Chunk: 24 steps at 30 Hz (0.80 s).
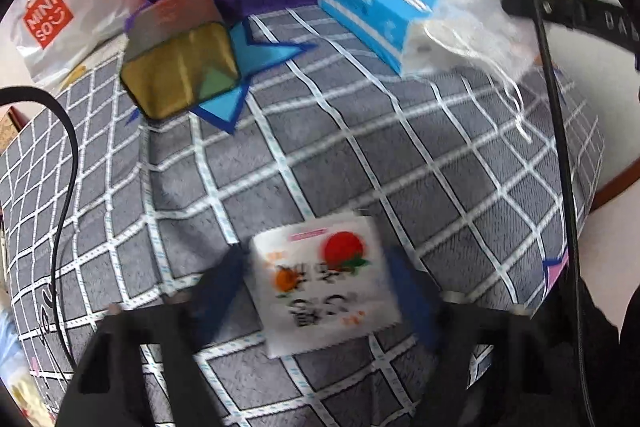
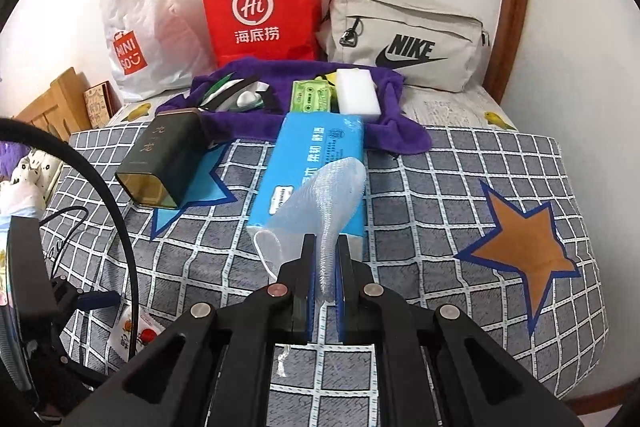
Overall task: Organize soft objects
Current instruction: 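Grasp the white printed snack packet with the left tool while the right tool holds the mesh bag, then lift and carry the snack packet and mesh bag with both tools over the towel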
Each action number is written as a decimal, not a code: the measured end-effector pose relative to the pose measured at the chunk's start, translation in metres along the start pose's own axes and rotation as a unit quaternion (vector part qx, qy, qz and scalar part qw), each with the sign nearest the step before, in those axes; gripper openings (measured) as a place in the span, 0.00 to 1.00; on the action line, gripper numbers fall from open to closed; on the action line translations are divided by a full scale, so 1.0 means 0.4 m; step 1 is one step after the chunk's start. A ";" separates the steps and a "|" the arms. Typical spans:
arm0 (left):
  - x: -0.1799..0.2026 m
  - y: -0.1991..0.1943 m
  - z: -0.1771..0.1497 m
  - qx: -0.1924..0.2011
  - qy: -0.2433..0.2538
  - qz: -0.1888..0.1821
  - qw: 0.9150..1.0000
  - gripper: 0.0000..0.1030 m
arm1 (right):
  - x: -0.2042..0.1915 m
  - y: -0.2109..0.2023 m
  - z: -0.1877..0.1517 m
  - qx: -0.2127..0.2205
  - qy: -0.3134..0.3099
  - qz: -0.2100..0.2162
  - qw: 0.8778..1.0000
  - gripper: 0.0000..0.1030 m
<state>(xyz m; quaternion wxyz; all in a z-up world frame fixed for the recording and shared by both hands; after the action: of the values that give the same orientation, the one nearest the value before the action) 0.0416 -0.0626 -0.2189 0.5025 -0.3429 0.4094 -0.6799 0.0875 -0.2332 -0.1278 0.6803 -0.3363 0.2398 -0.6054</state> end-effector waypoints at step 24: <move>-0.124 -0.070 0.122 0.053 -0.071 -0.028 0.996 0.40 | -0.021 0.015 0.023 -0.007 -0.009 0.025 1.000 0.08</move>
<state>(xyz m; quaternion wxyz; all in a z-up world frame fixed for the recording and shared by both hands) 0.0861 -0.0208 -0.1754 0.5286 -0.3744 0.3264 -0.6884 0.0969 -0.2230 -0.1270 0.6949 -0.3402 0.2463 -0.5837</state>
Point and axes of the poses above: each gripper's, at about its wrist camera, not at the fingertips, and y roughly the way its jaws point, x to its right, z to its top, the point moved 7 cm from there along y, roughly the way its jaws point, and after that the axes turned 8 degrees about -y, right-handed, at the moved point
